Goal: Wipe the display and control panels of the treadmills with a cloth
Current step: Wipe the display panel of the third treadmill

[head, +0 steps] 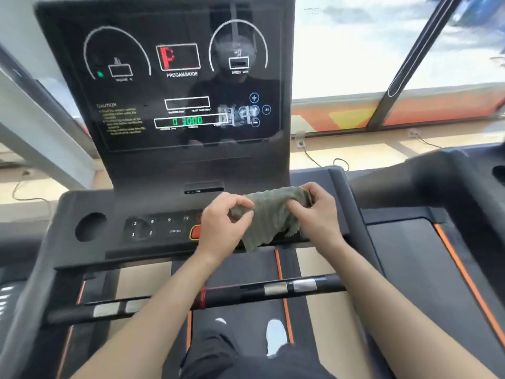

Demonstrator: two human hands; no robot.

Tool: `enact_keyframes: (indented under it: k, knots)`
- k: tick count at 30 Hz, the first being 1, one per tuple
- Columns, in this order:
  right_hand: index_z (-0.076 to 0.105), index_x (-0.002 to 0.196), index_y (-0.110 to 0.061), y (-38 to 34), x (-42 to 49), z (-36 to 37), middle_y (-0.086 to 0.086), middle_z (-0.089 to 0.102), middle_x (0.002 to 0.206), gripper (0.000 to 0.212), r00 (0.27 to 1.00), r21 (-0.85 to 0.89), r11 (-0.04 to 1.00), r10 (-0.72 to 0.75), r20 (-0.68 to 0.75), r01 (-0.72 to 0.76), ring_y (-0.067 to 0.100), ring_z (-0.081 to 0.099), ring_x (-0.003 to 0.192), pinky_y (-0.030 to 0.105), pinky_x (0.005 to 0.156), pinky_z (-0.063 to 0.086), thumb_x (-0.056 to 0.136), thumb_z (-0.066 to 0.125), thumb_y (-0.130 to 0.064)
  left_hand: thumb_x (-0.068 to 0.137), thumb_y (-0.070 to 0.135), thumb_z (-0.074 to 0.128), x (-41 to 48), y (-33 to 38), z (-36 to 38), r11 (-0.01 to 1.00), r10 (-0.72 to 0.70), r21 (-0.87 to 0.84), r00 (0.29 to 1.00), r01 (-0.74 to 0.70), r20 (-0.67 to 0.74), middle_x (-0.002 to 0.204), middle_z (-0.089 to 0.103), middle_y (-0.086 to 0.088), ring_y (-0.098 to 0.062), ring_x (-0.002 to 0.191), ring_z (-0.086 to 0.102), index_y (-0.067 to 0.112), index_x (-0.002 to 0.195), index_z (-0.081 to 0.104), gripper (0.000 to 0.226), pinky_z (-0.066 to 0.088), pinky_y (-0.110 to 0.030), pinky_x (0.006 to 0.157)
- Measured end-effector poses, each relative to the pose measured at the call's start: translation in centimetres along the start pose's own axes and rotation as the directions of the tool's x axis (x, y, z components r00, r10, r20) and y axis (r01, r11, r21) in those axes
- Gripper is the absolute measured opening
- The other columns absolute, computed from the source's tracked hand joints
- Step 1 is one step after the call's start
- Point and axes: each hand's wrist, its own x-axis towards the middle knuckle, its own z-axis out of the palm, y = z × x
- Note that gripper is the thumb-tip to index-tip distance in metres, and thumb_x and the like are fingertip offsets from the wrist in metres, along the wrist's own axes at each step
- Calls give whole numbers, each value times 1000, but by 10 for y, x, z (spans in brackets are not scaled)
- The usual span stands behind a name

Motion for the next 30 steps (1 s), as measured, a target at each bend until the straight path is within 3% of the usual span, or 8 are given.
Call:
enact_keyframes:
  k: [3,7,12,16,19,23,26,30]
  knots:
    - [56,84,-16,-20,41,16,-8,56,74,15,998,10,1000,-9,-66,10,4,50,67,15,62,42,80,67,-7,78,1,73,50,-8,-2,993,85,94,993,-78,-76,88,65,8,-9,76,62,19,82,74,18,52,-26,71]
    - [43,79,-23,-36,89,42,-5,48,78,27,961,5,998,-64,-268,68,9,45,70,23,67,41,83,64,-5,80,10,75,115,-20,-4,949,217,261,967,-178,-131,98,60,0,-19,90,59,15,100,75,21,50,-30,84]
    - [50,76,-13,-43,137,73,2,57,78,22,824,-247,926,-370,-429,287,16,51,72,35,68,45,78,63,5,81,14,78,179,-39,-1,842,382,432,923,-323,-55,118,55,-14,-31,108,52,5,123,67,44,48,-34,94]
    - [62,103,-5,-21,159,85,10,56,121,20,801,-486,764,-566,-192,423,24,53,115,34,99,47,84,66,0,85,20,77,197,-59,-2,709,477,557,876,-433,74,136,50,-21,-35,121,45,5,133,60,52,53,-43,97]
    - [54,136,-7,4,166,87,10,30,159,46,803,-672,569,-593,64,474,30,24,149,37,119,30,92,65,-18,94,30,70,200,-74,-3,550,561,644,806,-532,186,152,40,-21,-38,132,42,8,145,52,58,43,-45,112]
    - [27,155,-16,20,173,86,8,0,166,65,825,-780,430,-534,186,454,23,-7,153,44,124,9,100,55,-37,100,36,63,199,-82,2,435,539,712,793,-552,285,165,26,-13,-37,143,37,10,152,43,62,41,-44,113]
    - [17,158,-17,21,181,89,9,-19,164,71,864,-858,329,-451,224,395,26,-15,152,43,124,-6,101,38,-54,102,41,56,200,-79,4,386,506,745,800,-544,322,168,16,-13,-37,150,26,10,156,35,66,31,-43,118]
    - [9,159,-18,10,197,84,9,-28,162,77,860,-881,303,-474,191,363,24,-22,150,40,122,-13,100,35,-60,105,51,42,213,-69,5,378,440,779,837,-500,325,170,-3,-14,-31,157,4,6,162,7,80,12,-40,125]
